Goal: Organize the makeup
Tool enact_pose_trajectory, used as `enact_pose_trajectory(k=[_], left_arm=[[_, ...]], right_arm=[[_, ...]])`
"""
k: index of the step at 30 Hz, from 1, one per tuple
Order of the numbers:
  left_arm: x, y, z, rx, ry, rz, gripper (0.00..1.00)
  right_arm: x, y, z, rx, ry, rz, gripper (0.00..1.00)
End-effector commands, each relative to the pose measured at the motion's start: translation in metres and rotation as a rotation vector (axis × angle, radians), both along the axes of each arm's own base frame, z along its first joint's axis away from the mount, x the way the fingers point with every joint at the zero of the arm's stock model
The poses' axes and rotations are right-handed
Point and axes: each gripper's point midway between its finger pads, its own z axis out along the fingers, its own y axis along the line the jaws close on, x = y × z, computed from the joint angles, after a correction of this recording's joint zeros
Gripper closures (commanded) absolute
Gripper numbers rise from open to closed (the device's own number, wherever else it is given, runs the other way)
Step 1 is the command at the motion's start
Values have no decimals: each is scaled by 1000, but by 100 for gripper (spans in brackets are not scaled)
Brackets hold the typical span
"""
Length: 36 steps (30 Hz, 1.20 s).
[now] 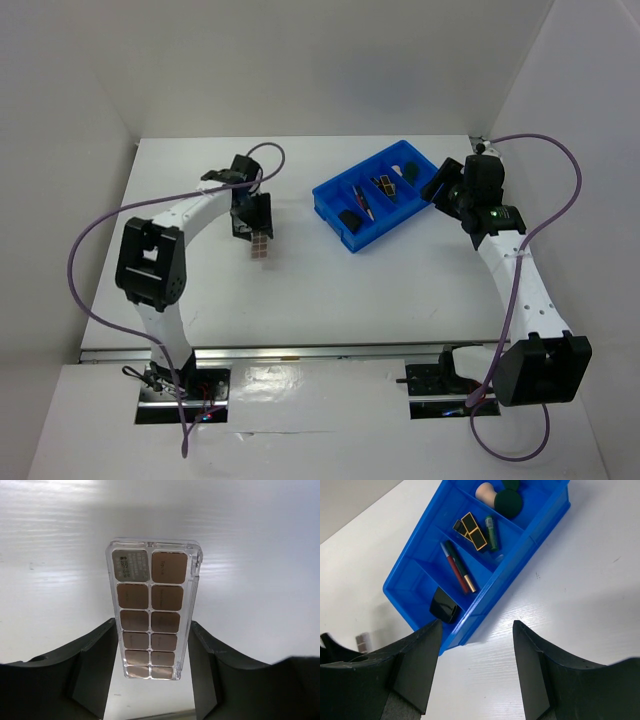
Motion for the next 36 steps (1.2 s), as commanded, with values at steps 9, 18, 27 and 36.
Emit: enact_pose_trajectory(k=[9, 18, 27, 36], left_arm=[[21, -154, 181, -683, -284, 20, 89], [48, -244, 165, -717, -290, 116, 88], [81, -251, 143, -678, -372, 270, 86], [99, -251, 122, -594, -385, 381, 80]], right_arm=[[2, 1, 19, 16, -68, 5, 34], [-5, -7, 28, -21, -81, -20, 34], [-10, -13, 29, -50, -79, -25, 34], [-12, -15, 27, -55, -70, -33, 34]])
